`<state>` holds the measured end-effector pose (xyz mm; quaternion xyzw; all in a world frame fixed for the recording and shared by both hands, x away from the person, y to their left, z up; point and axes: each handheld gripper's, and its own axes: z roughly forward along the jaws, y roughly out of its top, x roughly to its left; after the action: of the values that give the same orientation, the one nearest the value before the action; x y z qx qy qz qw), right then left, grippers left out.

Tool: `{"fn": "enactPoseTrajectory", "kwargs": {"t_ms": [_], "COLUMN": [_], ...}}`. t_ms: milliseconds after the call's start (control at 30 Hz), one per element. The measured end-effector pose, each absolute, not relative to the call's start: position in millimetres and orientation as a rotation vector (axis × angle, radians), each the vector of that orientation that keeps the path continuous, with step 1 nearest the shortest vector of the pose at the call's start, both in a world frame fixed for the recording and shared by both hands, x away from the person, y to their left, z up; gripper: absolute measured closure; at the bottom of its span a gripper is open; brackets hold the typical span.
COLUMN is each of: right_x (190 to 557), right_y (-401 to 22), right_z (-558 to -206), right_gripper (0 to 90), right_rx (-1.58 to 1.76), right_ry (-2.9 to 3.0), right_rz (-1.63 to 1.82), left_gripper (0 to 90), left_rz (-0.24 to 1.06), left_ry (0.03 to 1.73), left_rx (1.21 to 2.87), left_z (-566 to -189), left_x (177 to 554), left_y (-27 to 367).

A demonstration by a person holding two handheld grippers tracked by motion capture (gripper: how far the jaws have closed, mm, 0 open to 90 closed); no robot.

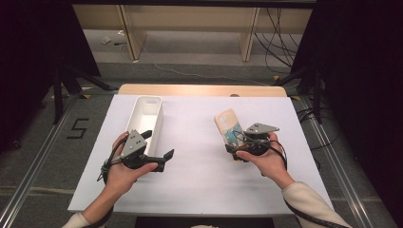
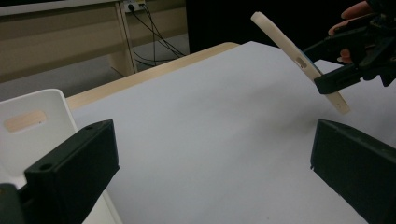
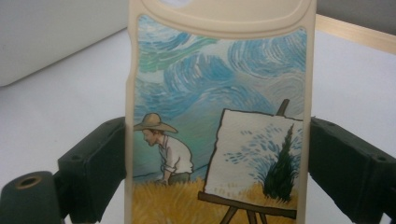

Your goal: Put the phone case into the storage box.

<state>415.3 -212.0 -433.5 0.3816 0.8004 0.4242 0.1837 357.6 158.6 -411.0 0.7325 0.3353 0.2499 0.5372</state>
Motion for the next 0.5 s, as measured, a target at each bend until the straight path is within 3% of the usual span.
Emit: {"fn": "enactPoseTrajectory", "kwargs": {"t_ms": [500], "right_x": [413.7], "right_y": [-204.5], "right_z": [-432.6], "right_gripper": [11.4], "right_rx": [1.071], "right_ry": [2.227], "right_rz": [1.224], "left_gripper": [0.5], "left_rz": [0.602], "left_ry": [0.776], "left_rx": [1.725], "left_z": [-397.9], "left_x": [375.3], "left_y": [145.9]}}
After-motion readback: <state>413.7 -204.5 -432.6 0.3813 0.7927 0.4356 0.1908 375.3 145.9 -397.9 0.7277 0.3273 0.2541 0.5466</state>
